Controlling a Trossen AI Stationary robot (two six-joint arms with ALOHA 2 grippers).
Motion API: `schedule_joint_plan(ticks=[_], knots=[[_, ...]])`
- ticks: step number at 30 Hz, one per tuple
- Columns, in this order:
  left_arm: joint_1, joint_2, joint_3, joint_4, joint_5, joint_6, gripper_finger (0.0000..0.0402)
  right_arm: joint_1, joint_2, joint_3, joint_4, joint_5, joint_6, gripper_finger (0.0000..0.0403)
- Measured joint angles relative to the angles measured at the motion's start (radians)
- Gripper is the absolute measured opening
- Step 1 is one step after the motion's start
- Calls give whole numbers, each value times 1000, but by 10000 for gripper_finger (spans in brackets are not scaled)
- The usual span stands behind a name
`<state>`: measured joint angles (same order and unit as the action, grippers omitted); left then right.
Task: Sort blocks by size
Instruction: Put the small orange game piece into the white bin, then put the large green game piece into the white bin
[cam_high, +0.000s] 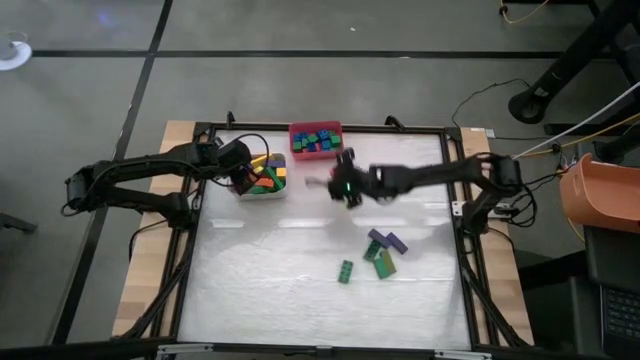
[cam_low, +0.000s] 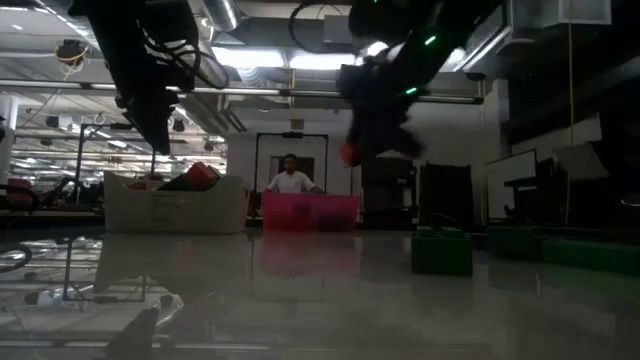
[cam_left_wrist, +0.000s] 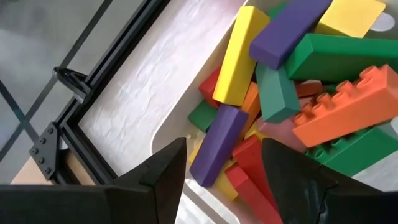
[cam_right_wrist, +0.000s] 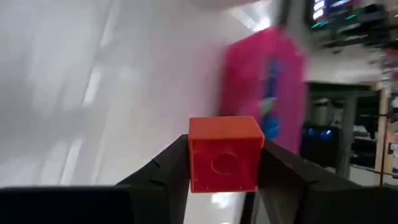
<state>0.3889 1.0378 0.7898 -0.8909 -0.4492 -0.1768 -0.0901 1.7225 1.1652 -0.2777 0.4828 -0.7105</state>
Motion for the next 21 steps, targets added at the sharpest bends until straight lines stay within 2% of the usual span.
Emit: schedule_joint_plan(ticks=[5, 9, 16, 21], knots=[[-5, 0, 0, 17, 0, 0, 196, -179, 61, 0, 249, -196, -140, 157], [-17, 0, 0, 20, 1, -3, 196, -274, 125, -1, 395, -288, -185, 163], [-46, 0, 0, 21, 2, 0, 196, -355, 217, -2, 488, -309, -161, 198], [-82, 0, 0, 63, 2, 1, 196, -364, 225, -2, 496, -239, -129, 227]])
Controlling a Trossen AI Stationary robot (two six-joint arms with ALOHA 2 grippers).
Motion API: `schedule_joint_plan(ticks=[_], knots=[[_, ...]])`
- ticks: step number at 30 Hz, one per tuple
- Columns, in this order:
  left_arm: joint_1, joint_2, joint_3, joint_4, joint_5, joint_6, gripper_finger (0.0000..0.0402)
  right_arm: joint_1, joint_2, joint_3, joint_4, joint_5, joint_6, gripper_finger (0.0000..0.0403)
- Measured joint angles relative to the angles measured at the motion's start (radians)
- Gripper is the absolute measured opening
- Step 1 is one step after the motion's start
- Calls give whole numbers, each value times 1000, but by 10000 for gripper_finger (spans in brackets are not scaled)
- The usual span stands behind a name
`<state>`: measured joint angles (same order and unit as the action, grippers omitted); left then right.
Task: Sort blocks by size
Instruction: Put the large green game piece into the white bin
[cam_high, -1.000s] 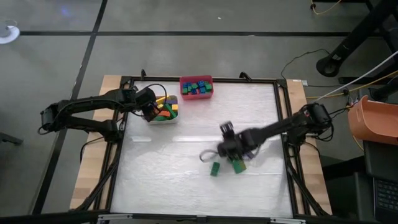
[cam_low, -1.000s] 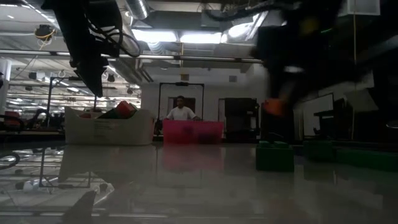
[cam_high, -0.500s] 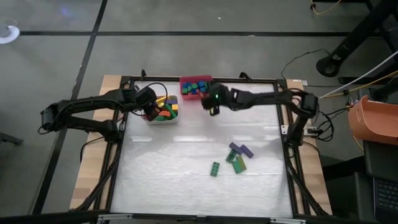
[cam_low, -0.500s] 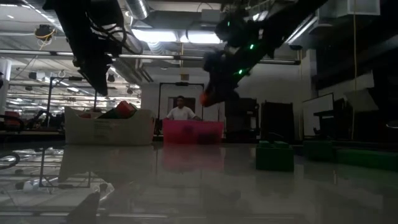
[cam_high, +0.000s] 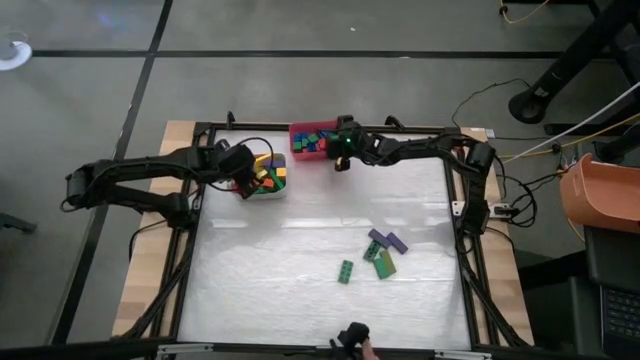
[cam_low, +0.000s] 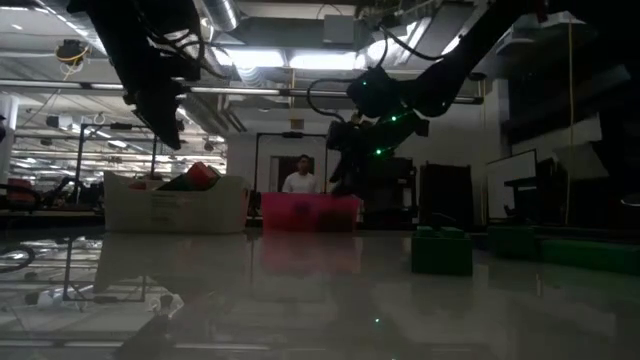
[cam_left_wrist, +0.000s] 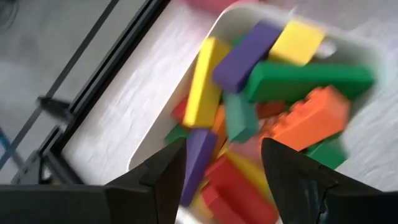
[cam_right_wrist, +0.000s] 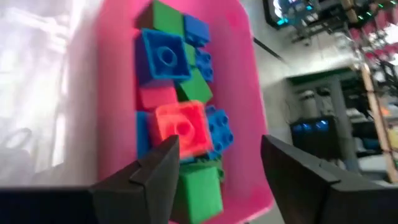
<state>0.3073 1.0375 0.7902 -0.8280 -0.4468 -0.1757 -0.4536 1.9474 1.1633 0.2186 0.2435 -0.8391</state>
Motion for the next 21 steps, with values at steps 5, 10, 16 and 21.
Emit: schedule_joint_plan(ticks=[5, 10, 16, 21], knots=[[-61, 0, 0, 141, 65, 50, 196, 17, -52, 0, -33, 88, -5, 240], [-147, 19, 0, 384, 218, 100, 196, 60, -165, 0, -122, 89, -7, 241], [-282, 151, 0, 665, 272, 117, 196, 141, -315, 2, -241, 88, -6, 241], [-393, 318, 0, 862, 299, 255, 196, 243, -418, 2, -395, 86, -5, 241]])
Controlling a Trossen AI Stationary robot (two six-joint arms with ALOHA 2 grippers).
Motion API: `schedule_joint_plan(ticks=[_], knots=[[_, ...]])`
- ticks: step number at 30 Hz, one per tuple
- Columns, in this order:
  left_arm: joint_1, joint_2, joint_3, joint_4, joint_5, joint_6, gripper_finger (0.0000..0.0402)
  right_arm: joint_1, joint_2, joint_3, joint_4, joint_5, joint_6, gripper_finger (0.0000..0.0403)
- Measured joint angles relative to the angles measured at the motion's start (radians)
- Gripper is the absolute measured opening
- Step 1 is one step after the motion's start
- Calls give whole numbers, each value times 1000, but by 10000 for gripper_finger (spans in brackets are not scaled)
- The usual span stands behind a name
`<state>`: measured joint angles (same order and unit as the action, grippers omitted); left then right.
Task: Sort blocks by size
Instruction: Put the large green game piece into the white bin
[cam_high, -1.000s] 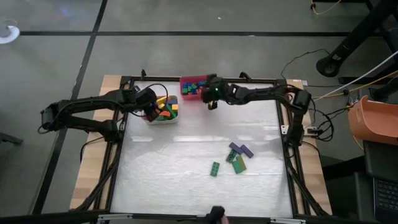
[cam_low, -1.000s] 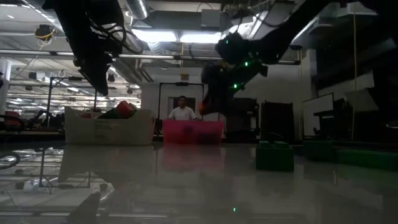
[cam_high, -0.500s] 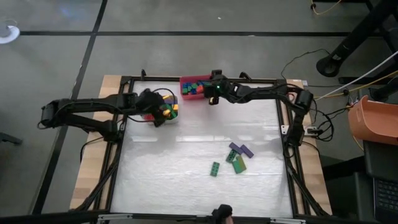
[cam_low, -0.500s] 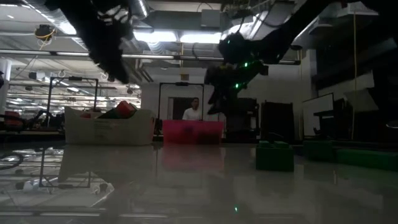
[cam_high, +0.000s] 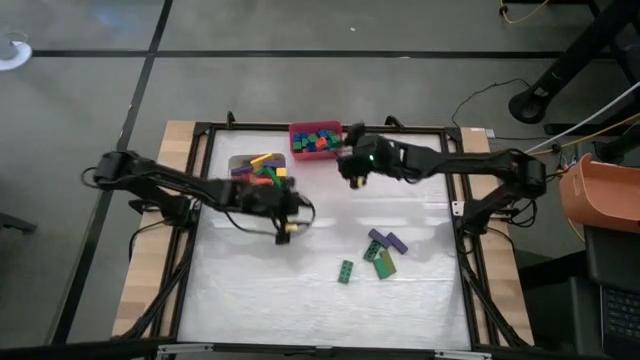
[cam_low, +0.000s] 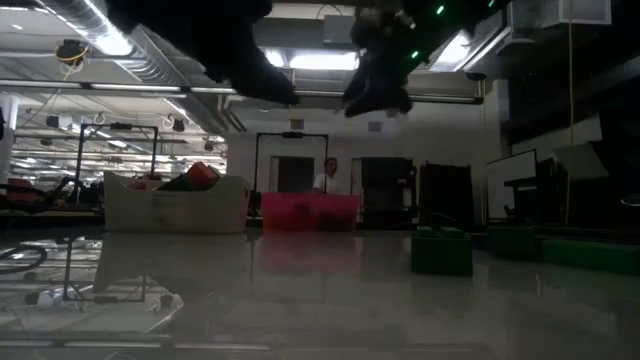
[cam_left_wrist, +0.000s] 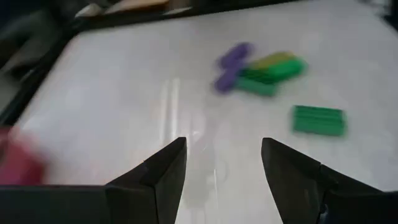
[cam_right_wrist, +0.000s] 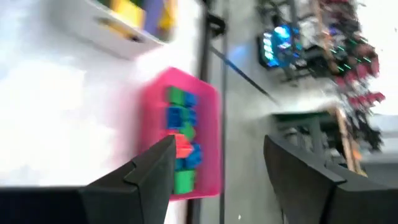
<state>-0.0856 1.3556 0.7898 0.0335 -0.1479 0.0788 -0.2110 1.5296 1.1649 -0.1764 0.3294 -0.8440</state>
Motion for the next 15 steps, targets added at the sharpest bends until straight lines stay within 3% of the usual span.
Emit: schedule_joint_plan(ticks=[5, 11, 15], knots=[[-70, 181, 0, 270, 146, 128, 196, 99, -45, 0, -102, 0, 30, 241], [-117, 392, 3, 618, 156, 82, 196, 185, -49, 0, -209, -7, 239, 241], [-145, 521, 50, 727, 156, 75, 196, 228, -48, 0, -273, -8, 277, 241]])
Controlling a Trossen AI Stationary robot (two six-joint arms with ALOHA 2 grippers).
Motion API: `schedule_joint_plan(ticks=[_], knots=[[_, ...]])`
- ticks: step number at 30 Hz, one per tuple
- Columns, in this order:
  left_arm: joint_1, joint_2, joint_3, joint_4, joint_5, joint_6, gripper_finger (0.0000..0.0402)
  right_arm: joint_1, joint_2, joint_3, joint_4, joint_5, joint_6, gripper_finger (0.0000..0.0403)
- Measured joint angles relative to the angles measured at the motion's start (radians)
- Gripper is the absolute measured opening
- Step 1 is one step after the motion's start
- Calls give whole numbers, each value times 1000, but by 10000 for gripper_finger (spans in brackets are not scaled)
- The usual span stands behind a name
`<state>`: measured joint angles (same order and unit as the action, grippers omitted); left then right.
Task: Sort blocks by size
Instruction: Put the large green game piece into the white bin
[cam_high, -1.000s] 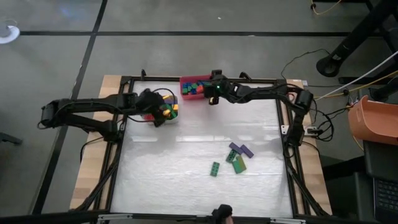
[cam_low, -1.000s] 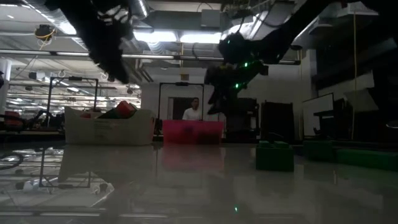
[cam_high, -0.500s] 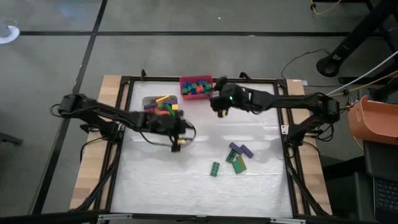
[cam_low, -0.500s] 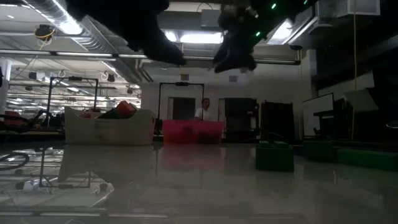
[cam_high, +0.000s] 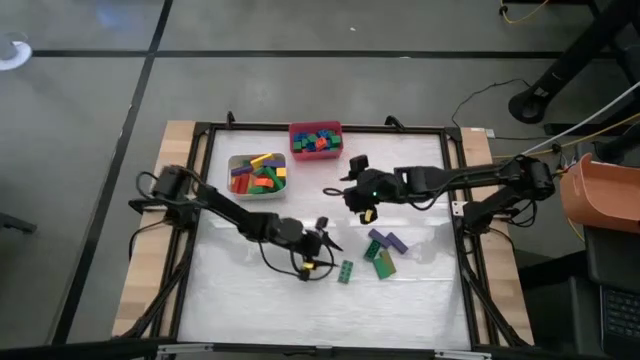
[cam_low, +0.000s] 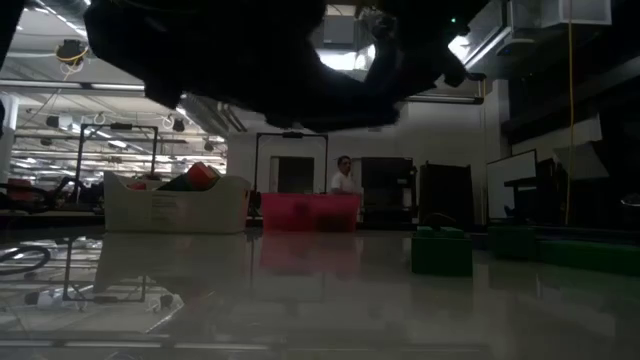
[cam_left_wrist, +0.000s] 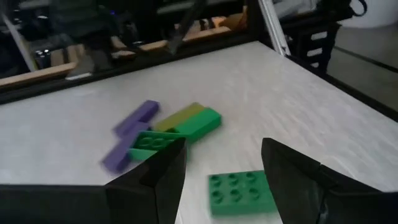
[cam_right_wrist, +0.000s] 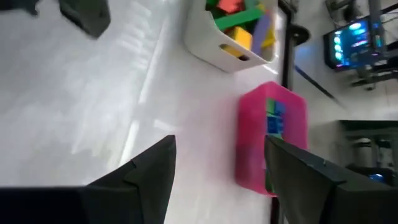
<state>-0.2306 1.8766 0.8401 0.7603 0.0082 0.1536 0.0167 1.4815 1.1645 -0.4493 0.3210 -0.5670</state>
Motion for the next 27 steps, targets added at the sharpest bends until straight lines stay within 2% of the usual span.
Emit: schedule_joint_plan(ticks=[6, 12, 20, 27], knots=[[-35, 176, 129, 7, 0, 0, 196, 32, 0, 0, 3, 0, 52, 241], [-43, 278, 218, -27, 0, -38, 196, 61, 0, 0, -16, -14, 91, 241], [-36, 263, 246, -265, -4, -47, 196, 124, 0, 0, -90, -45, 92, 241], [-37, 154, 240, -507, -5, -59, 196, 165, 1, 0, -107, -45, 92, 241]])
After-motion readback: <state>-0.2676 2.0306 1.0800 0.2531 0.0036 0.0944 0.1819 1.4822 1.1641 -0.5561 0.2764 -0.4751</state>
